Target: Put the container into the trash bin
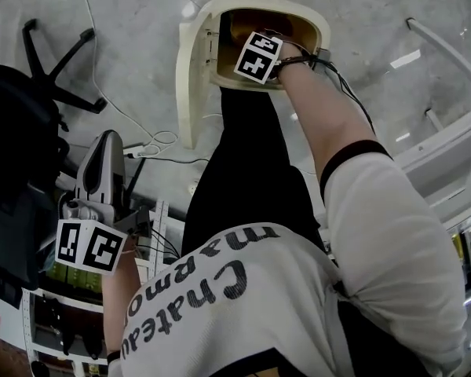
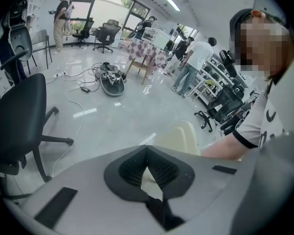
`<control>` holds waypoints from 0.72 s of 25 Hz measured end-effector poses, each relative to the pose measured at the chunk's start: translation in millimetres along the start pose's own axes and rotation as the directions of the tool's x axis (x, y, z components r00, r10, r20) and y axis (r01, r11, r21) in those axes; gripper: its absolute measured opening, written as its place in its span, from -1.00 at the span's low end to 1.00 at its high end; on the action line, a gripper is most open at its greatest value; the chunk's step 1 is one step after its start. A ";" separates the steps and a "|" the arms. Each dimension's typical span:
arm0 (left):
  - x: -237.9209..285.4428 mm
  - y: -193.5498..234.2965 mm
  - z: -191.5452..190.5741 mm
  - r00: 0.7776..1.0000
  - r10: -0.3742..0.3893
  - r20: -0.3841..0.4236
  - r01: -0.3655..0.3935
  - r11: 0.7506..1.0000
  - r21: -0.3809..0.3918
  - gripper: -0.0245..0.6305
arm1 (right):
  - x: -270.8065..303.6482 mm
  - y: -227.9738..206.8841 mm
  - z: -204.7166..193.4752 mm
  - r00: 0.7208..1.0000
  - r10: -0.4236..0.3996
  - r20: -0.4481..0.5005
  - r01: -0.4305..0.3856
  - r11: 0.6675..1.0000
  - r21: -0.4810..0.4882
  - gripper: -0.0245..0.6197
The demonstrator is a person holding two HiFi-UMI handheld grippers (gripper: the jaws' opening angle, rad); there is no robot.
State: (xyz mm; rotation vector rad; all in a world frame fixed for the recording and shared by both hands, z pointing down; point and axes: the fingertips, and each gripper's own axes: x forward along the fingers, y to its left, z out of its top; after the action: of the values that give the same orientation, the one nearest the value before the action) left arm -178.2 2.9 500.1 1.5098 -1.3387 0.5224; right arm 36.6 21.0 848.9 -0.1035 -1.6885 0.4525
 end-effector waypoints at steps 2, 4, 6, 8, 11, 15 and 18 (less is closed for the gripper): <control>5.1 1.0 -2.3 1.000 -0.005 -0.002 0.005 1.000 -0.001 -0.85 | 5.6 -3.7 -2.3 1.000 -0.007 -0.010 0.007 1.000 0.007 -0.81; 9.2 1.7 -4.4 1.000 -0.007 -0.002 0.007 1.000 -0.005 -0.85 | 10.5 -6.2 -4.4 1.000 -0.010 -0.015 0.010 1.000 0.021 -0.81; 12.6 1.4 -7.7 1.000 -0.013 -0.007 0.012 1.000 -0.008 -0.85 | 14.2 -7.6 -7.8 1.000 -0.010 -0.022 0.010 0.999 0.032 -0.81; 16.1 1.2 -11.5 1.000 -0.019 -0.016 0.019 1.000 -0.012 -0.85 | 16.5 -9.5 -9.9 1.000 -0.014 -0.028 0.016 0.999 0.049 -0.80; 20.1 -1.4 -16.4 0.999 -0.029 -0.024 0.029 0.999 -0.019 -0.85 | 17.1 -9.6 -6.7 1.000 -0.023 -0.020 0.025 0.997 0.071 -0.79; 21.7 -11.5 -16.6 0.998 -0.050 -0.029 0.050 0.999 -0.013 -0.85 | 13.9 -8.0 -6.4 1.000 -0.025 -0.019 0.026 0.996 0.090 -0.46; 19.7 -14.5 -12.7 0.998 -0.056 -0.014 0.056 0.998 -0.009 -0.85 | 5.9 -13.7 -5.6 0.999 -0.048 -0.016 0.049 0.994 0.102 -0.46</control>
State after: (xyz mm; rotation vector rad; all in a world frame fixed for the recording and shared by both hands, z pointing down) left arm -155.6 2.8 515.8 1.5294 -1.2826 0.4905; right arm 43.5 11.7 859.8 0.0095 -1.6475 0.5000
